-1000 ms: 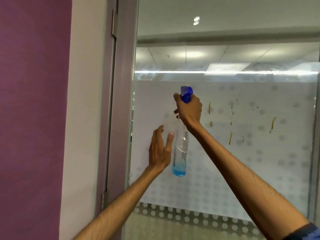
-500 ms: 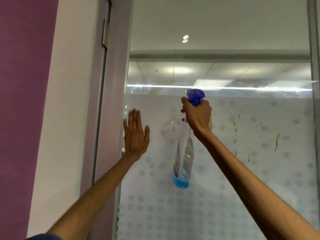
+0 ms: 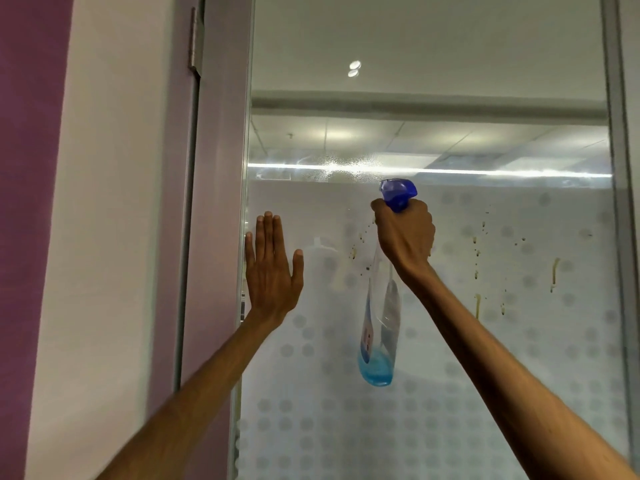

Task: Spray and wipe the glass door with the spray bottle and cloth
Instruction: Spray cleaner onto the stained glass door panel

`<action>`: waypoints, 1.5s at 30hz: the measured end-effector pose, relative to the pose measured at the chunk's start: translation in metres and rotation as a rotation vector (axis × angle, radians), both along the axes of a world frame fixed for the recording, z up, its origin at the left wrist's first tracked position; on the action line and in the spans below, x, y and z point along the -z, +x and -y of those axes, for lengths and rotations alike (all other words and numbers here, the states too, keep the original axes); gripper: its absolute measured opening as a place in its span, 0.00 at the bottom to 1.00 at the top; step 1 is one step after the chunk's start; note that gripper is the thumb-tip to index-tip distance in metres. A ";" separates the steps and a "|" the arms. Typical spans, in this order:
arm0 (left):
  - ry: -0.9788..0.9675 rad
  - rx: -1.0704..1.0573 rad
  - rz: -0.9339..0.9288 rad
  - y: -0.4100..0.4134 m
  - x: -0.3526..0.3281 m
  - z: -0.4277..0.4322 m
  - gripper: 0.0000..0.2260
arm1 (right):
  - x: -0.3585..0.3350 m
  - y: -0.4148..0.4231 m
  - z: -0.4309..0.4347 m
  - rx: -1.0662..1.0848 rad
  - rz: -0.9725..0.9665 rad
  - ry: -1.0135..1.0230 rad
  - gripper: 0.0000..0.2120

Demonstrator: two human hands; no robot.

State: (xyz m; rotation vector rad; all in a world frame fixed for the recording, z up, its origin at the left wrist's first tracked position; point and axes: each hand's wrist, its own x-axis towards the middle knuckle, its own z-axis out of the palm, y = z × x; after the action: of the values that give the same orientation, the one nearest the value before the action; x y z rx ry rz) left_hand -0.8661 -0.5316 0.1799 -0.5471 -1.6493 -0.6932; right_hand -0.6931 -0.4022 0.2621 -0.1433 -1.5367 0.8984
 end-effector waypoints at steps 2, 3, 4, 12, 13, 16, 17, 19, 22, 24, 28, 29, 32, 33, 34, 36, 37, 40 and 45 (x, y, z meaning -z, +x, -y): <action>-0.002 0.001 -0.001 0.001 0.000 0.000 0.31 | -0.002 0.010 -0.006 0.030 -0.011 0.006 0.12; -0.003 0.003 -0.002 0.001 0.000 0.000 0.30 | -0.003 0.016 -0.010 0.047 -0.016 0.004 0.12; -0.005 0.006 -0.002 0.002 0.000 0.000 0.30 | -0.004 0.023 -0.016 0.068 -0.024 -0.006 0.12; -0.002 -0.019 -0.011 0.001 0.002 -0.001 0.30 | -0.019 0.071 -0.076 0.192 -0.080 -0.158 0.12; -0.002 -0.022 -0.011 0.001 0.002 -0.001 0.30 | -0.020 0.075 -0.081 0.217 -0.084 -0.167 0.10; -0.008 -0.037 -0.004 0.002 0.002 0.000 0.30 | -0.024 0.083 -0.092 0.282 -0.102 -0.195 0.09; -0.010 -0.042 -0.002 0.002 0.002 0.000 0.30 | -0.024 0.084 -0.093 0.294 -0.105 -0.202 0.10; -0.015 -0.048 0.001 0.003 0.003 0.000 0.30 | -0.022 0.083 -0.094 0.298 -0.098 -0.197 0.11; -0.017 -0.048 0.010 0.005 0.002 0.000 0.30 | -0.017 0.078 -0.090 0.293 -0.033 -0.149 0.09; -0.022 -0.044 0.015 0.007 0.002 0.000 0.31 | -0.013 0.071 -0.082 0.264 0.010 -0.125 0.10; -0.028 -0.026 0.024 0.009 0.003 0.002 0.30 | -0.009 0.056 -0.061 0.176 0.017 -0.099 0.13; -0.034 -0.033 0.025 0.009 0.003 0.003 0.30 | -0.008 0.052 -0.056 0.162 0.025 -0.091 0.11; -0.049 -0.029 0.025 0.008 0.003 0.003 0.30 | -0.008 0.042 -0.042 0.170 0.030 -0.041 0.13; -0.051 -0.024 0.026 0.007 0.003 0.003 0.30 | -0.007 0.039 -0.039 0.171 0.021 -0.022 0.15; -0.050 -0.024 0.028 0.007 0.003 0.003 0.30 | -0.007 0.037 -0.037 0.168 0.011 -0.012 0.15; -0.050 -0.024 0.033 0.006 0.004 0.003 0.30 | -0.006 0.035 -0.035 0.165 0.002 0.000 0.15; -0.051 -0.022 0.034 0.007 0.004 0.003 0.30 | -0.005 0.035 -0.035 0.167 0.007 0.007 0.15; -0.042 0.008 0.051 0.013 0.002 0.004 0.30 | 0.006 0.039 -0.036 0.155 0.012 0.000 0.12; 0.057 0.324 0.036 0.050 0.051 -0.018 0.23 | 0.053 0.047 -0.041 0.146 0.022 -0.107 0.14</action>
State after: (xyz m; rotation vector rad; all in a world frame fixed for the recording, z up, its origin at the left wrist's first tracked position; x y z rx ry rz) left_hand -0.8157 -0.5139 0.1288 -0.7736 -1.5842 -0.9886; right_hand -0.6461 -0.3609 0.2091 -0.3389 -1.4786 0.8653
